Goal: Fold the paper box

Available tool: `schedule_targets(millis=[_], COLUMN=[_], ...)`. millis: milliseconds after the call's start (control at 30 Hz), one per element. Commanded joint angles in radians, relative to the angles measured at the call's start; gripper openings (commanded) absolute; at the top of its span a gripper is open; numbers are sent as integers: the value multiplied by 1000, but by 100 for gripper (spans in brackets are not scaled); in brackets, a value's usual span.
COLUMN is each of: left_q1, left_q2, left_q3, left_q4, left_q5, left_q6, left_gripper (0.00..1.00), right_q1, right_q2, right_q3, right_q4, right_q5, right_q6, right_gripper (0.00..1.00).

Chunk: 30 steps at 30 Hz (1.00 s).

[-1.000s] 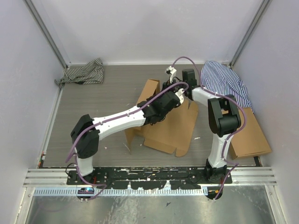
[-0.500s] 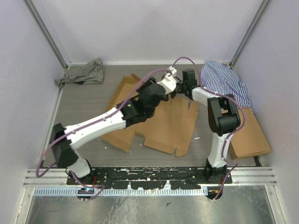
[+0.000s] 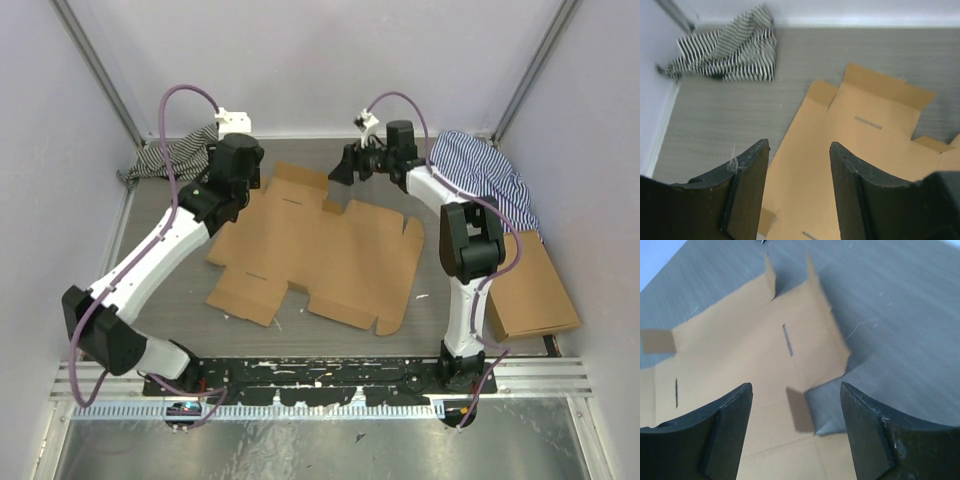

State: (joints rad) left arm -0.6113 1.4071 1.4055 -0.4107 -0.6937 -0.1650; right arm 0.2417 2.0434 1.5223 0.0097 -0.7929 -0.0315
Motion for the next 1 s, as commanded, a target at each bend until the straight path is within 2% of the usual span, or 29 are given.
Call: schedule_targets(millis=[0, 133, 300, 667, 733, 800, 967], left_q1=[87, 88, 89, 91, 94, 101, 130], left_q2=[50, 0, -29, -63, -50, -38, -7], left_q3=[-1, -108, -155, -223, -219, -211, -168], left_q4=[-179, -109, -129, -121, -135, -144, -167], left_q5=[131, 185, 189, 174, 166, 162, 195], left_q6=[-201, -211, -215, -189, -184, -183, -182], left_gripper=[57, 57, 57, 56, 56, 56, 57], right_q1=[11, 17, 49, 113, 123, 131, 135], right_q2=[99, 222, 324, 396, 416, 422, 362], right_q3=[202, 335, 450, 540, 565, 566, 482], right_q4=[-44, -33, -10, -80, -112, -128, -118], right_q5=[124, 127, 117, 163, 204, 246, 377], right_q6=[74, 94, 63, 18, 16, 14, 21], right_gripper=[75, 74, 72, 69, 64, 54, 31])
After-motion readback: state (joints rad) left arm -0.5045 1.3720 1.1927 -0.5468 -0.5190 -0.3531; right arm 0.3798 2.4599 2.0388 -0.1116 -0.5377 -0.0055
